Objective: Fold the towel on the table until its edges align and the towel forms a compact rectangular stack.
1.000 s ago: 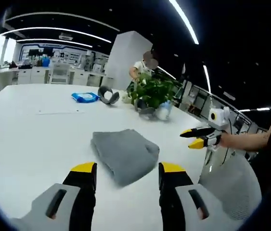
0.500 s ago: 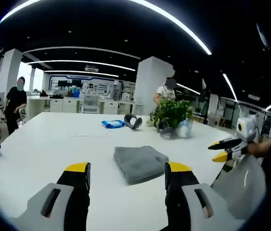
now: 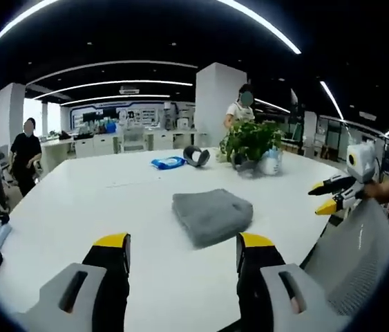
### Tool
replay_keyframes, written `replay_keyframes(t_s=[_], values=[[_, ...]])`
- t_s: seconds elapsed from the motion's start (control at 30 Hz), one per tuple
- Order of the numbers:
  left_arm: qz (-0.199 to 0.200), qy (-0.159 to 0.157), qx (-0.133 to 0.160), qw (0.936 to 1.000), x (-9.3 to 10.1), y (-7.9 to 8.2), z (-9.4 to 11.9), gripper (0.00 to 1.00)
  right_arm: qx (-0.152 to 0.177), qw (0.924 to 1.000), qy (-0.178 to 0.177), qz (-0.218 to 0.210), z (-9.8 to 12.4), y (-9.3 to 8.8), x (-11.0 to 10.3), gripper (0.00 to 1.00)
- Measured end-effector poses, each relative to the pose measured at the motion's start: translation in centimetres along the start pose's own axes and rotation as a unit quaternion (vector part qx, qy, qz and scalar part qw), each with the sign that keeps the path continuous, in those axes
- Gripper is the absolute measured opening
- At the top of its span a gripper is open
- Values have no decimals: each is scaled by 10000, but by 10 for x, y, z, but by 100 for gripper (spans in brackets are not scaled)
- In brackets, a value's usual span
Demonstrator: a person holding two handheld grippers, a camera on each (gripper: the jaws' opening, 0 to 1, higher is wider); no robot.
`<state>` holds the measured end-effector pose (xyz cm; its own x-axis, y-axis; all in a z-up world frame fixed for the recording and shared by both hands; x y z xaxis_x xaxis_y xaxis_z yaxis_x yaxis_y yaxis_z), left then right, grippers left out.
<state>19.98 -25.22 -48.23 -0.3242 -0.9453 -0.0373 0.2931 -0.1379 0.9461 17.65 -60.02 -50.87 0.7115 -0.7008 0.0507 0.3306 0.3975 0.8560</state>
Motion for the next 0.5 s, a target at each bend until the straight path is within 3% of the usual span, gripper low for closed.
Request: replay_keyframes(t_s=[0.1,0.5], values=[[-188,-86,-109,9997,3,-3,-2,64,-65,10000,16,-24,-2,-2,1,42],[-145,-236,-339,9990,2,-9,-2,64,-311,9995,32,66,-4,-6,-1,40]])
Point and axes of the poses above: the point that each gripper's makers call its tool centre point, and the gripper's own axes: z roughly backward along the fingers, x roughly to its right, y roughly out of its top, the point moved 7 cm from there along z, roughly backward along the fingers, and after that the axes turned 7 degrees about y, right-handed, at the moved point
